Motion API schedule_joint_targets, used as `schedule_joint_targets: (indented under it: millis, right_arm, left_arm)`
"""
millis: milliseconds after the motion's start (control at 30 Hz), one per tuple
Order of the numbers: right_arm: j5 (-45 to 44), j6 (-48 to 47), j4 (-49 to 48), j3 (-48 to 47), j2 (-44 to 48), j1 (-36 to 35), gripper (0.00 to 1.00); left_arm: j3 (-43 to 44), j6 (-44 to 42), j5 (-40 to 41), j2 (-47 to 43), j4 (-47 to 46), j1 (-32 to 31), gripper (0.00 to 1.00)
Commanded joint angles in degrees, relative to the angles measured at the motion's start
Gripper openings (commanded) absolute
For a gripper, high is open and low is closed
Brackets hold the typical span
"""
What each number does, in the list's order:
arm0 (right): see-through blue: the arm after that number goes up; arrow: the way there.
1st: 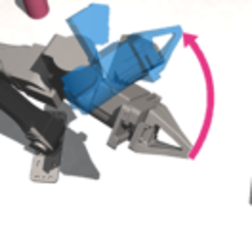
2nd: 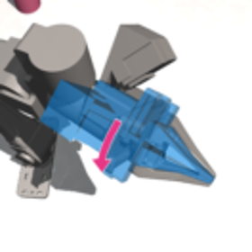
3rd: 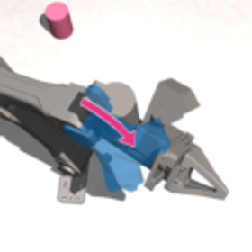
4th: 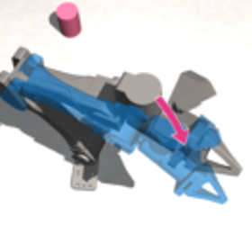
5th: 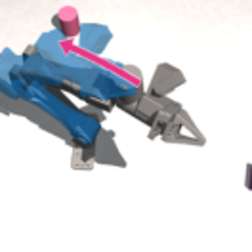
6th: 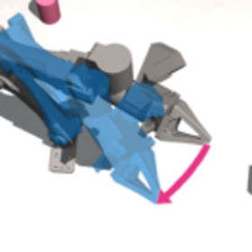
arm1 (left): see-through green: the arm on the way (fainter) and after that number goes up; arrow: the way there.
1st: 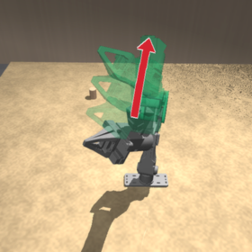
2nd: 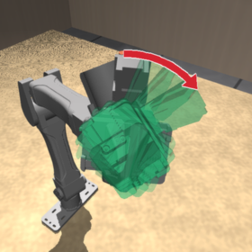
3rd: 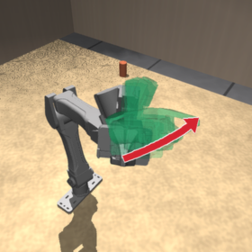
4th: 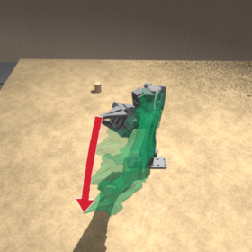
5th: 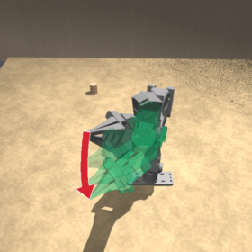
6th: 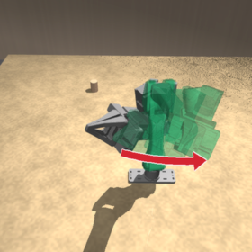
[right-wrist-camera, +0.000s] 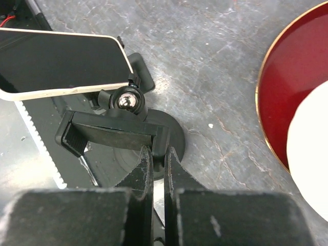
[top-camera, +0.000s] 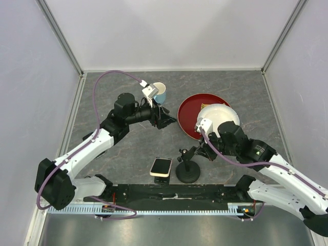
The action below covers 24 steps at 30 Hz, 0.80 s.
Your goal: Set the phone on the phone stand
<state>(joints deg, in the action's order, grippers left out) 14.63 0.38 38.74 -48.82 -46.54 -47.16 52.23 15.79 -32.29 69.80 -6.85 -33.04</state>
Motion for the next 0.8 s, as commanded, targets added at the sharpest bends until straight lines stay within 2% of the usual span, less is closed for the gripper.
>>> schedule_joint_targets:
  millis: [0, 167, 267, 567, 767]
  right_arm:
    - [-8.0, 1.27, -5.42, -2.42, 3.39, -0.22, 0.0]
    - [-19.54, 7.69, -9.99, -1.28, 4.09, -0.22, 0.0]
    - [-24.56, 12.26, -14.82, -0.14, 3.74, -0.22, 0.0]
    - [-30.44, 11.66, -25.64, -4.17, -4.6, -0.3, 0.0]
    - [-31.94, 11.39, -33.02, -8.65, -13.38, -1.53, 0.0]
  left_arm:
    - [2.79, 0.91, -8.04, 0.51, -3.26, -1.67, 0.75]
    - [3.06, -0.93, -8.93, 0.6, -2.56, -3.7, 0.74]
    - [2.88, -2.87, -5.95, -0.45, -1.5, -4.93, 0.73]
    - [-2.56, -6.21, 16.01, -10.37, -3.87, -5.28, 0.73]
    - [-6.78, -6.65, 31.57, -17.94, -5.98, -5.2, 0.75]
